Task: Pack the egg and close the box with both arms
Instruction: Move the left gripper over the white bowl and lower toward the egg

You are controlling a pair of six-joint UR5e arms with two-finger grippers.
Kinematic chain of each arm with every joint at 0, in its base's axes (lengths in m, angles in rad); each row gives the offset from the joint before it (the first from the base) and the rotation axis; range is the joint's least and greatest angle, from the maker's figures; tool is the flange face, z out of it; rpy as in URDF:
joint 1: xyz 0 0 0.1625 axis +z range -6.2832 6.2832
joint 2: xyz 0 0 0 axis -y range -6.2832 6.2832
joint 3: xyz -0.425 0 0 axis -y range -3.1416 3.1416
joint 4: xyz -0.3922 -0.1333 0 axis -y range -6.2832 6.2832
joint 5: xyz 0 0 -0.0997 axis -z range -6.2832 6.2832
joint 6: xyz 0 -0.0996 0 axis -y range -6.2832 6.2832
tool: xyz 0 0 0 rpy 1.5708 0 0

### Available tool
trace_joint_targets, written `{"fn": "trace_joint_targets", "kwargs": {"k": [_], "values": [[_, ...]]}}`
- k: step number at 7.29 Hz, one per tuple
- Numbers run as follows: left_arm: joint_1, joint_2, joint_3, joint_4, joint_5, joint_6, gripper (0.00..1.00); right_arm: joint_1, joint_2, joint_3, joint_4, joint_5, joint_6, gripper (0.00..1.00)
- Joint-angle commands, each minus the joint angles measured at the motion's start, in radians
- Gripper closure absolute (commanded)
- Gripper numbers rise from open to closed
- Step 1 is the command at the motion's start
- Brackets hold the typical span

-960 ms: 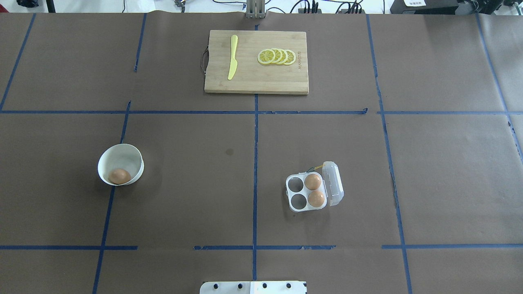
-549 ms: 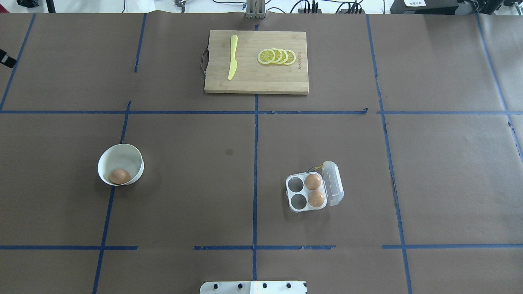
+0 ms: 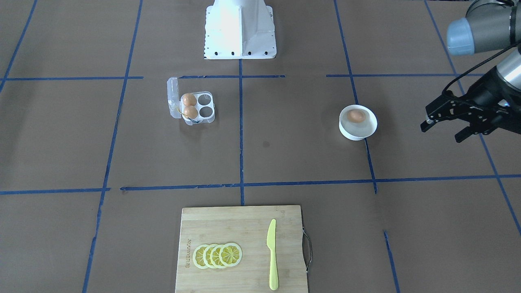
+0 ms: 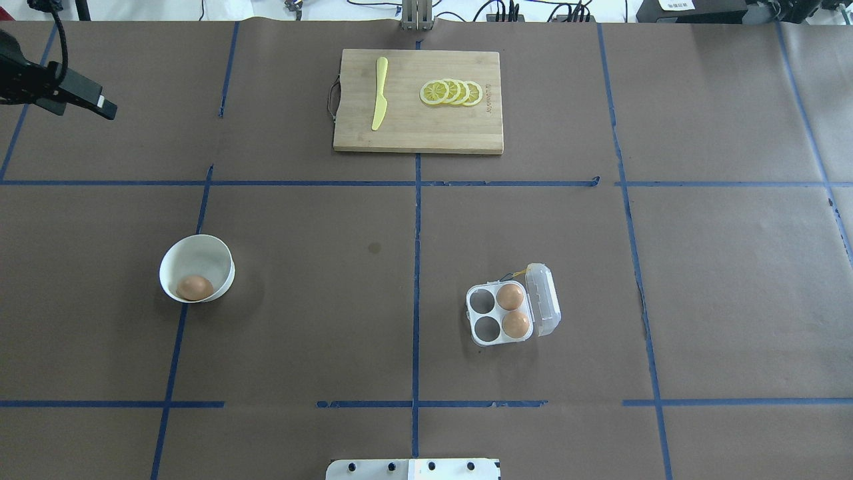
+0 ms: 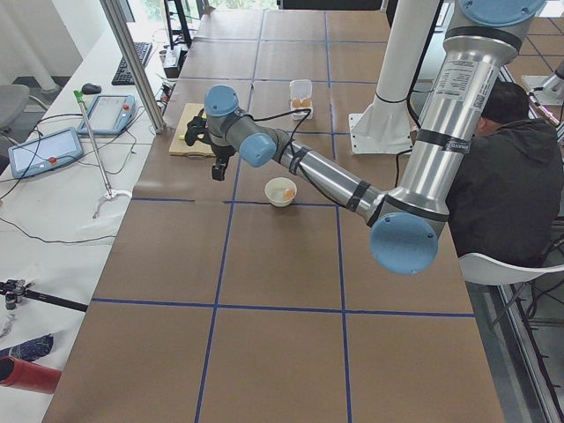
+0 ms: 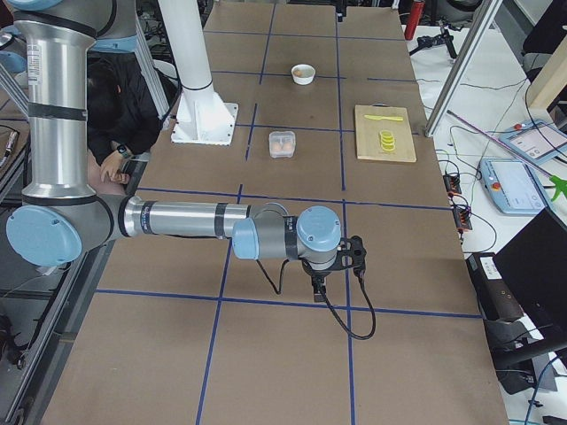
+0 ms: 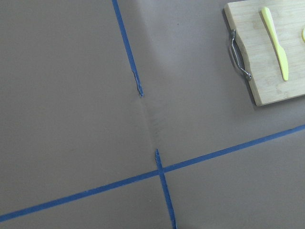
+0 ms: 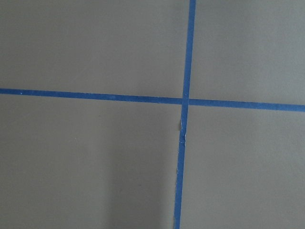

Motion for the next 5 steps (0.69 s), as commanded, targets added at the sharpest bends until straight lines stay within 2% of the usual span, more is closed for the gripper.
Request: {"fn": "trace_joint_targets", "kwargs": {"k": [1,3,4,5], "values": [[0.161,0.087,-0.132,-0.009,0.155,-0.316,0.02,-0.001,-0.009,-0.011,0.005,-0.001,-0.010,0.00],[0.360,0.087,-0.128,-0.005,0.371,-0.553,0.01,-0.002,-0.006,-0.003,0.005,0.003,-0.001,0.00],[0.420,0.087,-0.119,-0.003,0.430,-0.598,0.01,-0.002,-0.002,-0.002,0.004,0.003,-0.001,0.00],[0.454,0.087,-0.108,-0.003,0.440,-0.609,0.01,-0.002,0.001,0.000,0.005,0.003,0.001,0.00]]}}
